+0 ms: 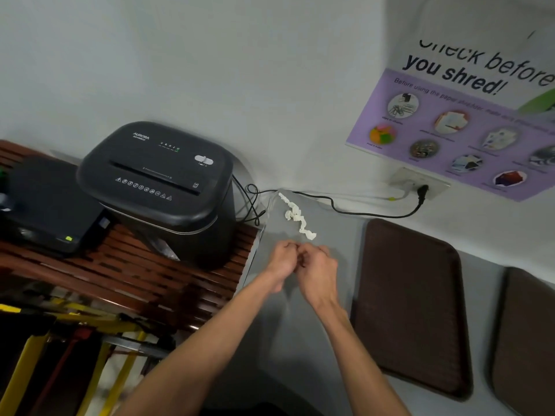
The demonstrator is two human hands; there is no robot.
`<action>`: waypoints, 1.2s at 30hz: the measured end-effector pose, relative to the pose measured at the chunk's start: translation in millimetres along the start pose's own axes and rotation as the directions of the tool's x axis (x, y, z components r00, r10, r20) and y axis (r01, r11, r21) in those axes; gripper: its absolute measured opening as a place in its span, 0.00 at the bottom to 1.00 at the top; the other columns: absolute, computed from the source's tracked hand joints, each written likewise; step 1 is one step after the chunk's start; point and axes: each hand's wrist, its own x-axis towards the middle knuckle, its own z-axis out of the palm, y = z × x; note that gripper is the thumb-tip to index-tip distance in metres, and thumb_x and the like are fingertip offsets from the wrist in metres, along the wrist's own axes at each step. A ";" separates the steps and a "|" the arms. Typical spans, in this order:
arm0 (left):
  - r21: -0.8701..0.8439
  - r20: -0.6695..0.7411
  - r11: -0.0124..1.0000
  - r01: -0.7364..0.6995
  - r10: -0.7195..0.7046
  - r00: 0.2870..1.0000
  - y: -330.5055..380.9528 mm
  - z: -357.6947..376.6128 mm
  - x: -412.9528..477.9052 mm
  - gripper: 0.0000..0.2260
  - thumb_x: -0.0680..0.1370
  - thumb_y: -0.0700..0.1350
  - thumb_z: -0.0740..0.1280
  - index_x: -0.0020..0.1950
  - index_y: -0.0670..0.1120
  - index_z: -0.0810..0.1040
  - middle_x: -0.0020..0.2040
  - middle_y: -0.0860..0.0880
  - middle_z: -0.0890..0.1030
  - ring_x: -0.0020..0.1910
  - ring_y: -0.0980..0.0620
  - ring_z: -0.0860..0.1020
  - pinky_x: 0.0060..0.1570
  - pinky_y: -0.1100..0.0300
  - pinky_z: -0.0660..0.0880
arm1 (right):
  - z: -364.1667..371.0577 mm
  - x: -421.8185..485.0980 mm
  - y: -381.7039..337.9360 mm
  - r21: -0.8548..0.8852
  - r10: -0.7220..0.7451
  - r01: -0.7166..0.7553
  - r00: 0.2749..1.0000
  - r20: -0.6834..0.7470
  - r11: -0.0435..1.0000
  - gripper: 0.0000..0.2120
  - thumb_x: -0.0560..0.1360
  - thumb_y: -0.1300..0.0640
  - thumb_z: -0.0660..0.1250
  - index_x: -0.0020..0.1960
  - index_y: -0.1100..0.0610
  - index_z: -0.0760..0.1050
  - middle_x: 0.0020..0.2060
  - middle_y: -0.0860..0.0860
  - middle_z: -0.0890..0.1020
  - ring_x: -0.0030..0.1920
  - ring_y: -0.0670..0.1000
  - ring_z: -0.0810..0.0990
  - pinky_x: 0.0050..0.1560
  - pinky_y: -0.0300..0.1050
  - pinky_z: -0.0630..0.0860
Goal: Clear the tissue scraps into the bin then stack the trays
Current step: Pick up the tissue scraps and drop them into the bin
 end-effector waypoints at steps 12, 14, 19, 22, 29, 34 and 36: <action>0.154 -0.207 0.988 0.023 0.010 0.978 -26.9 -76.3 17.2 0.24 0.85 0.53 0.58 0.33 0.46 0.78 0.30 0.49 0.77 0.31 0.47 0.75 0.37 0.57 0.69 | 2.8 83.7 -33.1 -0.146 -0.146 0.197 0.942 0.303 0.970 0.14 0.75 0.65 0.66 0.57 0.52 0.79 0.51 0.50 0.87 0.52 0.52 0.85 0.54 0.45 0.79; 0.165 -0.207 0.986 0.019 0.015 0.978 -27.7 -81.0 15.2 0.25 0.85 0.55 0.59 0.31 0.47 0.76 0.31 0.48 0.78 0.34 0.46 0.76 0.41 0.54 0.72 | 5.1 115.6 -27.6 -0.345 -0.157 0.275 0.930 0.334 0.897 0.23 0.75 0.66 0.64 0.68 0.52 0.73 0.66 0.55 0.79 0.62 0.61 0.81 0.61 0.53 0.79; 0.191 -0.144 0.981 -0.040 0.069 0.987 -26.3 -87.7 7.6 0.24 0.85 0.56 0.60 0.31 0.48 0.74 0.28 0.51 0.75 0.30 0.50 0.73 0.39 0.56 0.70 | 13.2 160.4 10.0 -0.544 -0.038 0.425 0.812 0.583 0.724 0.42 0.76 0.69 0.65 0.84 0.47 0.54 0.84 0.50 0.52 0.80 0.60 0.62 0.76 0.55 0.69; 0.211 -0.137 0.975 -0.064 0.095 0.986 -25.8 -95.1 4.2 0.24 0.84 0.57 0.60 0.31 0.48 0.74 0.28 0.52 0.75 0.29 0.51 0.73 0.38 0.56 0.70 | 20.3 161.0 29.1 -0.617 -0.027 0.507 0.785 0.619 0.602 0.44 0.77 0.72 0.64 0.86 0.55 0.48 0.85 0.54 0.48 0.81 0.62 0.59 0.78 0.51 0.65; 0.237 -0.135 0.971 -0.037 0.071 0.988 -23.0 -91.9 -3.4 0.22 0.84 0.54 0.61 0.31 0.49 0.75 0.28 0.51 0.75 0.29 0.51 0.72 0.35 0.57 0.69 | 33.2 100.9 31.5 -0.735 -0.235 0.651 0.757 0.610 0.189 0.24 0.78 0.69 0.54 0.70 0.65 0.78 0.64 0.66 0.80 0.59 0.65 0.77 0.58 0.49 0.77; 0.269 -0.112 0.962 -0.051 0.084 0.990 -17.8 -73.1 -13.5 0.19 0.83 0.50 0.61 0.34 0.48 0.77 0.23 0.55 0.72 0.26 0.53 0.70 0.31 0.59 0.65 | 32.0 52.7 28.4 -0.719 -0.145 0.582 0.805 0.575 0.379 0.17 0.84 0.68 0.56 0.69 0.68 0.77 0.64 0.68 0.78 0.63 0.66 0.77 0.59 0.57 0.78; 0.276 -0.111 0.959 -0.056 0.090 0.990 -17.6 -68.3 -18.4 0.18 0.83 0.50 0.62 0.34 0.48 0.78 0.24 0.54 0.73 0.27 0.52 0.71 0.34 0.58 0.66 | 28.2 36.8 27.9 -0.702 -0.100 0.505 0.840 0.533 0.502 0.17 0.83 0.68 0.56 0.68 0.68 0.76 0.62 0.66 0.80 0.63 0.65 0.80 0.59 0.58 0.79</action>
